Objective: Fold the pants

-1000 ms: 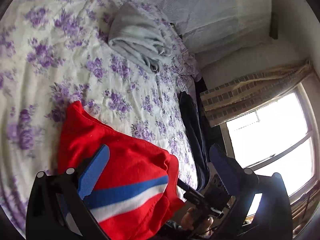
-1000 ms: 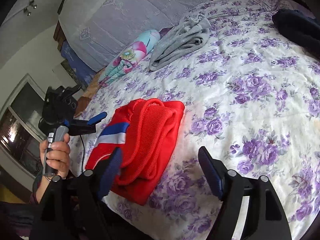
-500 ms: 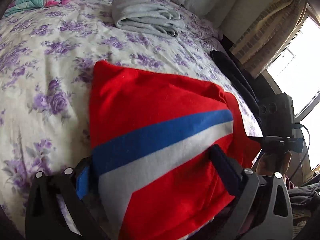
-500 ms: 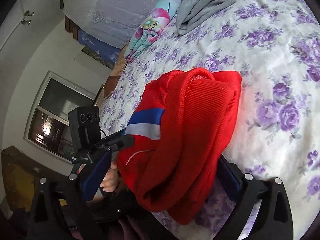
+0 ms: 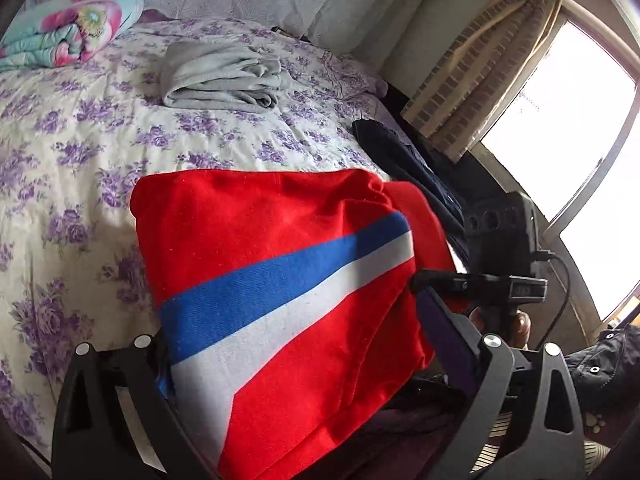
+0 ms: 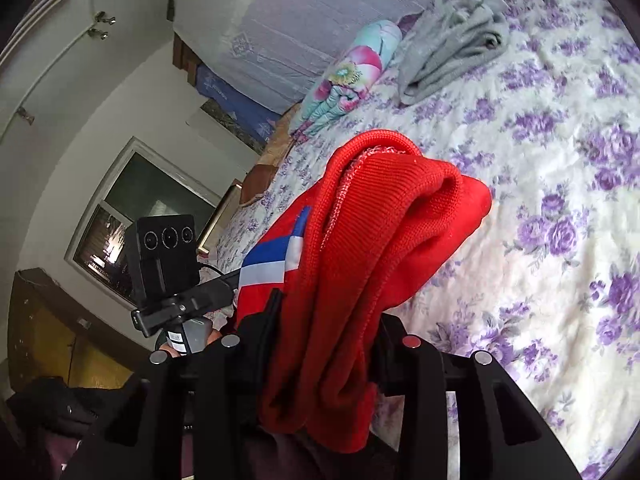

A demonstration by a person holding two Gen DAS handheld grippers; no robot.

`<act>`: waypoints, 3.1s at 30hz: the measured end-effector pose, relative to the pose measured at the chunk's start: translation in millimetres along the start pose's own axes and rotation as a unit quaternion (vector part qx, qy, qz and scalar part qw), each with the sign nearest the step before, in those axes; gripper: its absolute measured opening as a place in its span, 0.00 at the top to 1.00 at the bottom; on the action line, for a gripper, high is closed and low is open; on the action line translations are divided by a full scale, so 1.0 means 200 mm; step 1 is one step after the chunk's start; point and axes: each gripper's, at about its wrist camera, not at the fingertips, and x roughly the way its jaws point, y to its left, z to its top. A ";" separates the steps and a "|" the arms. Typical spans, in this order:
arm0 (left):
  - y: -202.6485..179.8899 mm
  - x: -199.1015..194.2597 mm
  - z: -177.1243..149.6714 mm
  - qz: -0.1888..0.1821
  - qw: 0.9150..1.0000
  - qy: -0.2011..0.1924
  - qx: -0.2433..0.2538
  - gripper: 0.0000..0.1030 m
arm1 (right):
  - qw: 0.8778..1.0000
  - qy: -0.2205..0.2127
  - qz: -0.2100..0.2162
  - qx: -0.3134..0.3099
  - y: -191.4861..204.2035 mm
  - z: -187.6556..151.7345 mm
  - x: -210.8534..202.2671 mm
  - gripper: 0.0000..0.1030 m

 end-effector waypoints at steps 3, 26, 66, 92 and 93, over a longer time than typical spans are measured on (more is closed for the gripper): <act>0.08 0.10 0.02 -0.011 0.999 0.017 -0.030 0.08 | 1.000 0.005 -0.023 0.018 -0.08 0.02 0.01 0.62; 1.06 1.02 1.75 0.102 0.978 -0.042 -0.175 0.06 | 0.894 -0.121 -0.430 -0.040 -0.82 1.78 0.55 0.23; -0.25 -0.05 -0.11 0.302 0.946 -0.115 0.002 0.05 | 0.869 -0.269 -0.395 -0.130 0.29 -0.22 -0.32 0.04; -0.05 0.10 -0.20 0.359 0.929 -0.086 -0.003 0.05 | 0.881 -0.192 -0.402 -0.160 0.17 -0.22 -0.02 0.04; -0.05 0.10 -0.20 0.360 0.929 -0.087 -0.002 0.05 | 0.880 -0.193 -0.403 -0.162 0.17 -0.22 -0.02 0.04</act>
